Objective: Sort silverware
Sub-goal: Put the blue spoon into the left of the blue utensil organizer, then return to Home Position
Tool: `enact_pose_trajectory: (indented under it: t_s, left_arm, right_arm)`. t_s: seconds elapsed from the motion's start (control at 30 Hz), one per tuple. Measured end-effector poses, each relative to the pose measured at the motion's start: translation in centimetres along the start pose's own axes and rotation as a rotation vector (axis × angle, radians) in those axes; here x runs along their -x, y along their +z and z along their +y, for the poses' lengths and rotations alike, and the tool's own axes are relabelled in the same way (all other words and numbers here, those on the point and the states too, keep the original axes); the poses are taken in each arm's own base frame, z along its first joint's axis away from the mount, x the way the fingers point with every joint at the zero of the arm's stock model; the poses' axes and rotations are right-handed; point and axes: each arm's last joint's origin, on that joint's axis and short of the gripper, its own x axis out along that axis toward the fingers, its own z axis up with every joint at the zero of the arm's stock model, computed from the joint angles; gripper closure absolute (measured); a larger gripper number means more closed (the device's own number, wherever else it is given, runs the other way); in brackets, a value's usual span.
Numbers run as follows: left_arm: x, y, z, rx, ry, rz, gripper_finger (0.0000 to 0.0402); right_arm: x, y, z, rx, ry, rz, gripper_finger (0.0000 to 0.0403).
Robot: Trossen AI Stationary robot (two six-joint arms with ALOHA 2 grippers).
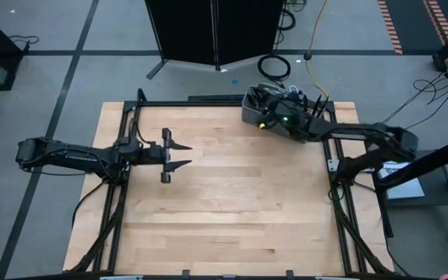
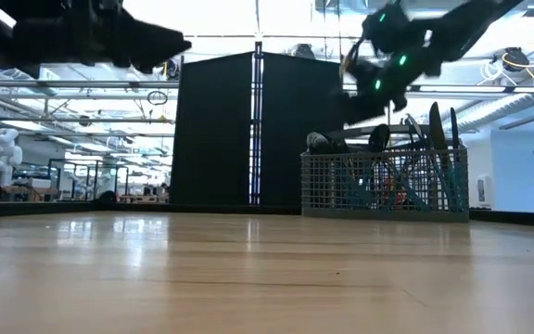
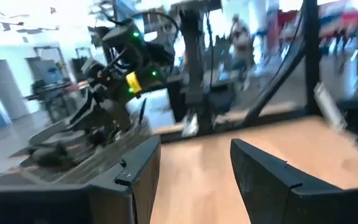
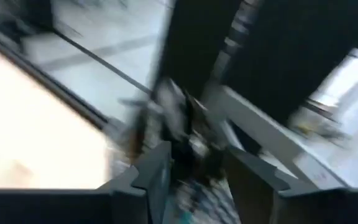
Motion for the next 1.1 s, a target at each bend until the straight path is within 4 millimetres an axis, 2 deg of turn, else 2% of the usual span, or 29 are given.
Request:
enact_pose_trajectory:
  t_s: [0.1,0.23,0.33,0.43,0.6,0.83,0.97,1.1]
  left_arm:
    - [0.1,0.6,0.0,0.074,-0.028,-0.061,0.021]
    - [0.4,1.1,0.1,0.178,-0.036,-0.098,0.021]
    - [0.7,1.5,0.1,0.258,-0.038,-0.112,0.021]
    - [1.2,1.7,0.1,0.318,-0.042,-0.101,0.021]
    - [2.4,1.4,0.0,0.362,-0.032,-0.009,0.021]
    - [4.6,1.9,-0.1,0.363,-0.031,0.008,0.021]
    - [5.7,1.7,-0.1,0.342,0.001,0.049,0.021]
    - [6.4,1.5,-0.1,0.327,0.06,0.082,0.021]
  right_arm:
    - [2.6,1.8,-0.1,-0.071,0.172,-0.086,0.0253]
    - [6.3,3.6,0.1,-0.142,0.517,-0.17,0.0253]
    - [8.7,3.7,0.4,-0.176,0.709,-0.138,0.0256]
    - [10.9,3.2,0.8,-0.185,0.808,-0.065,0.0258]
    - [14.2,2.0,1.6,-0.178,0.851,0.042,0.0258]
    - [17.7,1.2,2.1,-0.101,0.788,-0.002,0.0259]
    - [18.3,0.5,2.1,-0.022,0.773,-0.019,0.0259]
    - [18.0,-1.4,1.7,0.004,0.777,-0.034,0.0259]
